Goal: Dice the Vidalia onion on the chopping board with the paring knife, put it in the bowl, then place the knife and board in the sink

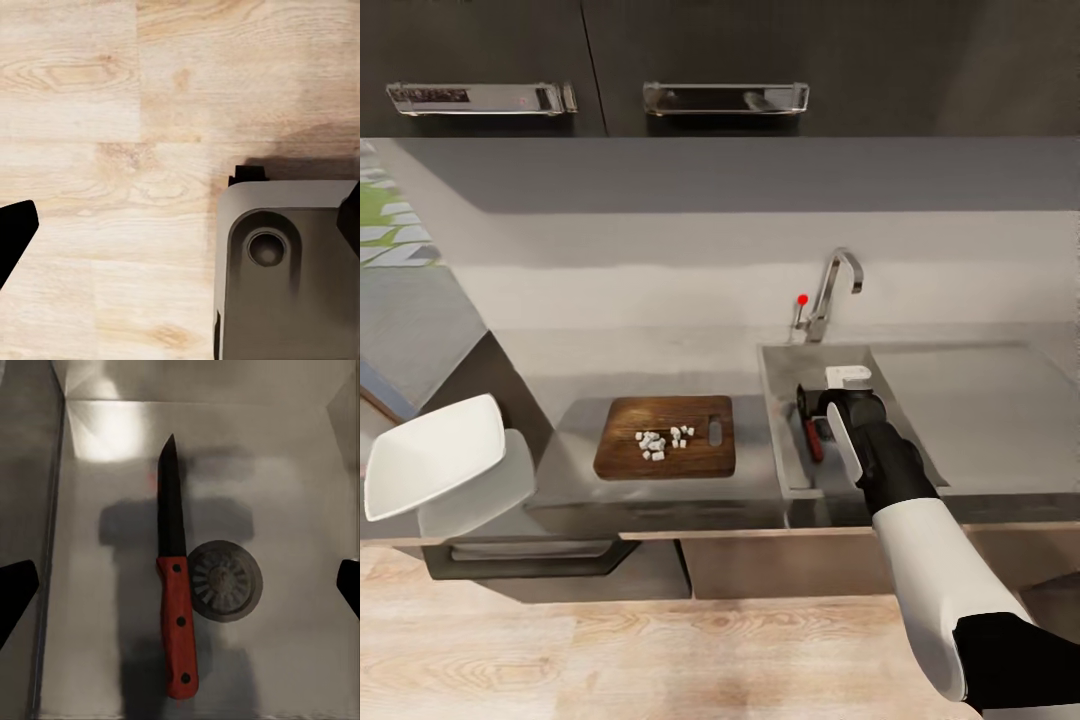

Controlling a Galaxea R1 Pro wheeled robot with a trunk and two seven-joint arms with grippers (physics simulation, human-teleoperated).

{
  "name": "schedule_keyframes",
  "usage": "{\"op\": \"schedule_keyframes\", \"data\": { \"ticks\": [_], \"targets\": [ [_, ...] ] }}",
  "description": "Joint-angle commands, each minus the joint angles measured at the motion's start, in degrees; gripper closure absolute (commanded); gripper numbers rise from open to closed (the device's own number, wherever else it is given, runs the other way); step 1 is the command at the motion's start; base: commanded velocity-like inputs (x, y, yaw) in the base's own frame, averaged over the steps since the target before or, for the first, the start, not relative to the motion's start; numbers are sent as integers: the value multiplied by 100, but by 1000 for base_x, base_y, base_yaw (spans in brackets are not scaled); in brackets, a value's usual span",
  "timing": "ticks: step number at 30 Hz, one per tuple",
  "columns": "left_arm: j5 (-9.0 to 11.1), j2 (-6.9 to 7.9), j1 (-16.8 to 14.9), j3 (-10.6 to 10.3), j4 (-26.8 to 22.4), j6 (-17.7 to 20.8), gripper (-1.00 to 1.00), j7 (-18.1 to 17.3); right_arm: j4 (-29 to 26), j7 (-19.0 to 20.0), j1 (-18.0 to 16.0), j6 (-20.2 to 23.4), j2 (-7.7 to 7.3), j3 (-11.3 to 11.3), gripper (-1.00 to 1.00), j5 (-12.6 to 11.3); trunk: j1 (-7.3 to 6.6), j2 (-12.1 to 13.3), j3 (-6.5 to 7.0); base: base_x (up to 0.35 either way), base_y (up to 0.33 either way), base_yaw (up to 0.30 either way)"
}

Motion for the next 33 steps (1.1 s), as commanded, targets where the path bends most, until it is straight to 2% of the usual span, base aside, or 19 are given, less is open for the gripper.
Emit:
{"op": "schedule_keyframes", "data": {
  "ticks": [1, 10, 18, 33],
  "targets": [
    [20, -3, -10, -37, 24, -39, -100, 13, -3, -27, -6, 28, 1, 9, -100, -9, 2, -11, -1, -175, 195, -79],
    [20, -4, -11, -37, 24, -39, -100, 13, -3, -29, -6, 28, 1, 9, -100, -12, 2, -11, 80, -171, 241, -79],
    [20, -2, -11, -37, 24, -43, -100, 15, -3, -25, -6, 28, 1, 9, -100, -8, 2, -11, 153, -16, 277, -79],
    [20, -5, -11, -37, 24, -48, -100, 10, 17, -26, -6, 20, 7, 15, -100, -15, 2, -11, 262, 0, 20, -64]
  ]
}}
